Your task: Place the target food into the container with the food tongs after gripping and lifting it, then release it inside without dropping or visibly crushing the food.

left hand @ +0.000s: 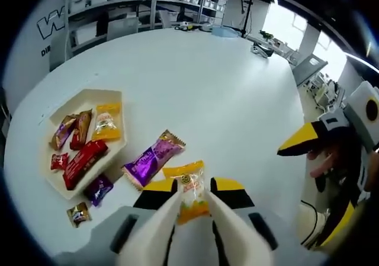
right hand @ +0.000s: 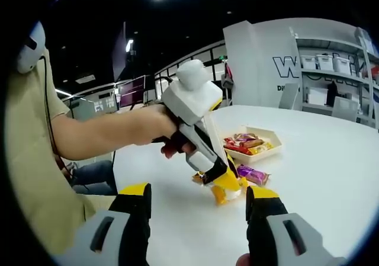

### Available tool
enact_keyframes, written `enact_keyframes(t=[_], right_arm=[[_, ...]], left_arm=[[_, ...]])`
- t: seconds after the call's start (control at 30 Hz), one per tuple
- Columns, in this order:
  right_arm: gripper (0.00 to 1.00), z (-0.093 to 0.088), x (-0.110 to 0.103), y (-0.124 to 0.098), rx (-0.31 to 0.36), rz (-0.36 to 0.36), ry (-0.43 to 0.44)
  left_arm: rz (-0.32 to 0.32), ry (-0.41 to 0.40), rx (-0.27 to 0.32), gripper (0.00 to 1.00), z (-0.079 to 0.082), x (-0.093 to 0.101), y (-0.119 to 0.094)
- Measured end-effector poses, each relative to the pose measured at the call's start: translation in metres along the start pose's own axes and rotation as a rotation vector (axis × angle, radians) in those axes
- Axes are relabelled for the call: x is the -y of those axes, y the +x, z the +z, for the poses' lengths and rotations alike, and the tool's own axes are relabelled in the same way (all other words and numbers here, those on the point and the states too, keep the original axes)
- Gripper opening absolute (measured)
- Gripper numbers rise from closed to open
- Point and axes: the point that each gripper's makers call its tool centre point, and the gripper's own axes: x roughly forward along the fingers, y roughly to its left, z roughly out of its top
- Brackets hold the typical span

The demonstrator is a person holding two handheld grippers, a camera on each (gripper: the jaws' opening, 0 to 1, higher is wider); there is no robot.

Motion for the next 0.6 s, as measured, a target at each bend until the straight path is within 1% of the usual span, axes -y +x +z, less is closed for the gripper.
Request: enact_keyframes(t=[0.13, 0.37, 0.6], right_arm=[[0.63, -0.0014, 0.0001, 0.0003, -0.003, 0.0, 0.002], [0.63, -0.0025, -0.001, 0.0007, -0.006, 0.0, 0.001], [0.63, -0.0038, -0.0015, 0.001, -0.007, 0.0, 0.003]], left_arm=[[-0.009, 0.036, 0.016, 0.18, -0.0005, 0.0015, -0.0006], [-0.025, 0.065, 0.051, 0.15, -0.0006, 0.0012, -0.0033], [-0.03, 0.08, 0.067, 0.15, -0.0004, -0.0021, -0.0076]])
